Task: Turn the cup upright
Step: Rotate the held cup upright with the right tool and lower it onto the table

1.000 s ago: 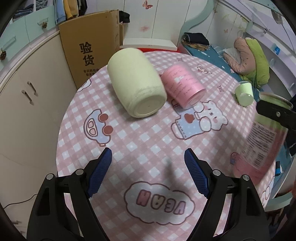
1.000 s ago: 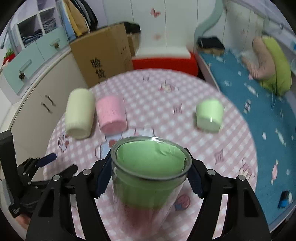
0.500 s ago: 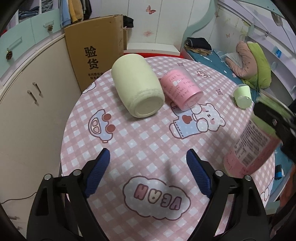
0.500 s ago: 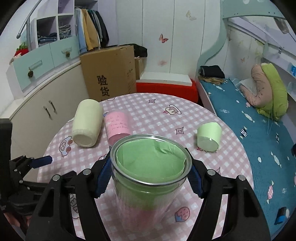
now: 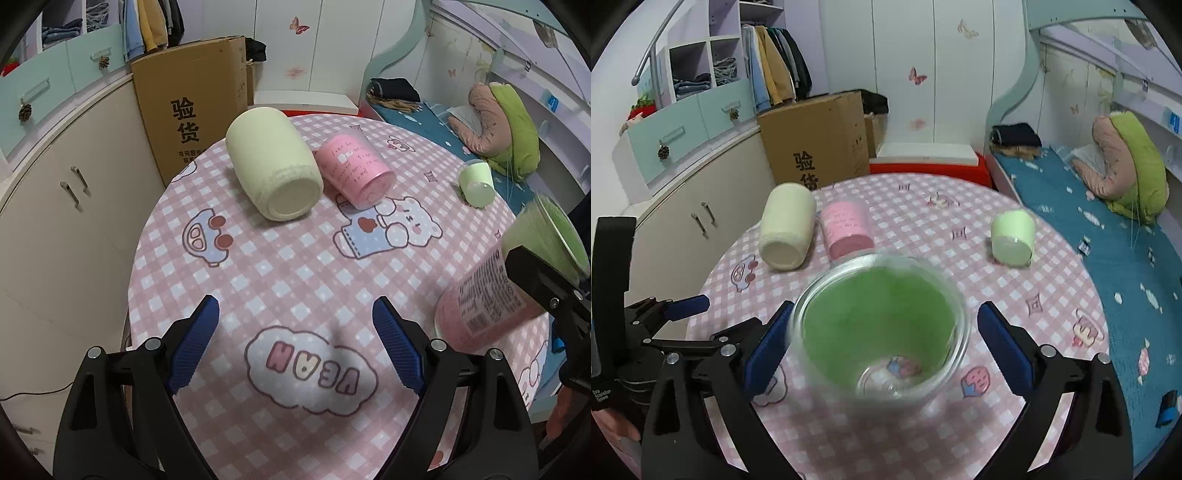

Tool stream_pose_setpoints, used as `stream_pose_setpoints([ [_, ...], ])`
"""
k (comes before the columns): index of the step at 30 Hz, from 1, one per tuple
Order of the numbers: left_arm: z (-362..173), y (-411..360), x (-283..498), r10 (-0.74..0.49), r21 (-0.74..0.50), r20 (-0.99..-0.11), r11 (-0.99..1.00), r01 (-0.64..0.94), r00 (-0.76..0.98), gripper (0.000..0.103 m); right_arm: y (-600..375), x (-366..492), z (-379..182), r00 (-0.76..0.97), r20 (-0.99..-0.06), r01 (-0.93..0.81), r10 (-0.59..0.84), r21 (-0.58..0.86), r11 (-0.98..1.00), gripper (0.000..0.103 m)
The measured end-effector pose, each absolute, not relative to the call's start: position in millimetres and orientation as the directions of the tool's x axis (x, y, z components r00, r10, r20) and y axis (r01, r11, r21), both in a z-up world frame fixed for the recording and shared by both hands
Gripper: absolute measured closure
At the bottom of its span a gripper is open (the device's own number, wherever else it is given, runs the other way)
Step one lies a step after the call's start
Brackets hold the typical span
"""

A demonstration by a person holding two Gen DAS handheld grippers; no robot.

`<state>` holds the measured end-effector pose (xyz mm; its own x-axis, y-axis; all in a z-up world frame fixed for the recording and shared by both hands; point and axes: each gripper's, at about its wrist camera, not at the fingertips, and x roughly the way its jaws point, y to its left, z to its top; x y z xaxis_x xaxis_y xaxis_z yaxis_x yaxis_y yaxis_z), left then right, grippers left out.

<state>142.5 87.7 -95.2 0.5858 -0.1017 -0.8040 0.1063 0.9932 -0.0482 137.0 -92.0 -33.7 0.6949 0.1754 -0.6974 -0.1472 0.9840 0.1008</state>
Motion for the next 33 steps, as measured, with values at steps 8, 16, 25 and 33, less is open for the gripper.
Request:
stream_pose_setpoints([
  [8,-89,91,119,-0.079,-0.036,-0.785,0.996,0.082,0.615,0.013,-97,107,-29,0.716,-0.663,-0.149,0.216,0.158,0.976,0.009],
  [16,-75,74,78,-0.079,-0.017,-0.742,0.995,0.099,0.665,0.013,-111,66,-21,0.742,-0.641,-0.128,0.197,0.153,0.98,0.008],
  [25,-66,34,31,-0.107,-0.005,-0.697,0.99,0.144,0.709,0.013,-135,8,-6,0.856,-0.516,-0.008,0.03,0.044,0.999,0.008],
  [33,-40,13,-10,-0.078,0.046,-0.564,0.991,0.126,0.822,0.013,-152,-32,2,0.929,-0.353,0.108,-0.11,-0.027,0.994,0.008],
])
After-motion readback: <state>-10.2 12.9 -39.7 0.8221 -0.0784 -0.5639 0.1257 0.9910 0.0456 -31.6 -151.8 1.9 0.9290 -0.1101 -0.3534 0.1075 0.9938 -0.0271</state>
